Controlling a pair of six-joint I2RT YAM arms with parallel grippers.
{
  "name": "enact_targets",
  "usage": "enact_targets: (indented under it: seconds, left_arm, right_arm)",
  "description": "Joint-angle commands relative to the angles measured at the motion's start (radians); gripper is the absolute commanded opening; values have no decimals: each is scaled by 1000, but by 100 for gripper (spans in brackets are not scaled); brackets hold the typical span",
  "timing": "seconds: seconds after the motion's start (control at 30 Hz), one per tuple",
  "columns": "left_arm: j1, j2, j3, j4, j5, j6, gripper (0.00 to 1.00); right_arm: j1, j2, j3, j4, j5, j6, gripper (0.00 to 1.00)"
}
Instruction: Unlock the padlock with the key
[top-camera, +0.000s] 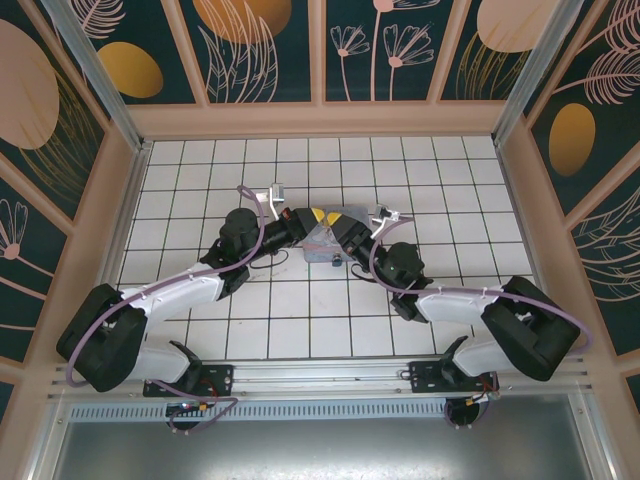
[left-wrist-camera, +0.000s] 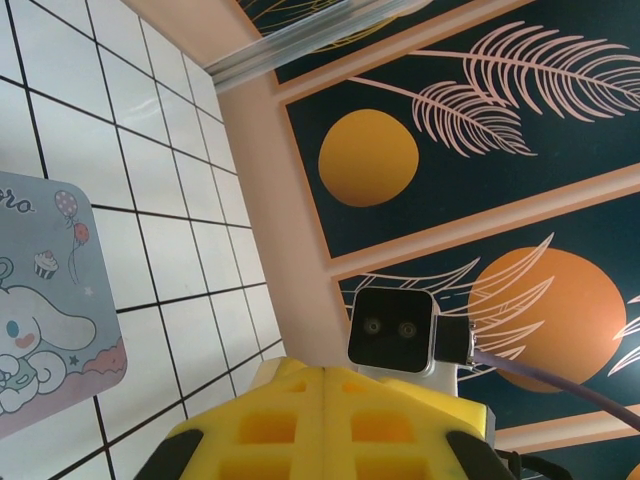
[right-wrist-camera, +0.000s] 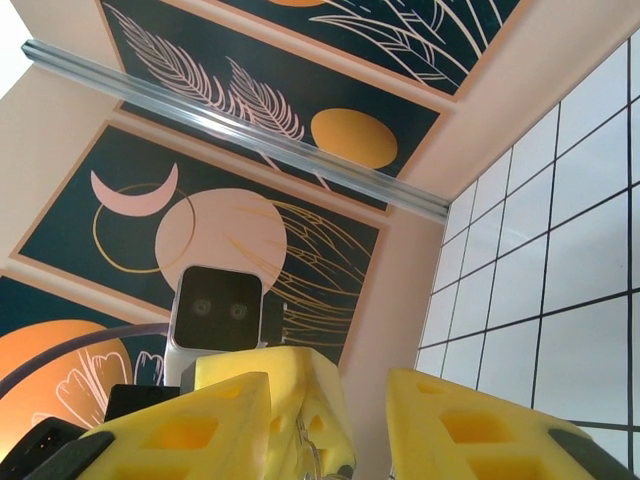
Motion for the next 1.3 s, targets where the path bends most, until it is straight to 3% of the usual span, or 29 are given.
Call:
enact_targets:
  seconds: [0.0,0.83,0.93,1.0,1.27]
  left_arm:
    - [-2,-5,-6,50,-10,-3,0]
    - [-1,-4,-6,39,-28,7,0]
    - [-1,-3,-8,40,-30,9,0]
    - [-1,-2,-8,40,-31,9,0]
    - [-1,-2,-8,41,-33,7,0]
  right_arm:
    - [13,10,30,56,-5,8,35]
    - [36,24,27,28,-5,12,20]
    - [38,26,27,32,-5,13,21]
    - [40,26,29,33,-5,12,27]
    - [47,28,37,28,-6,8,22]
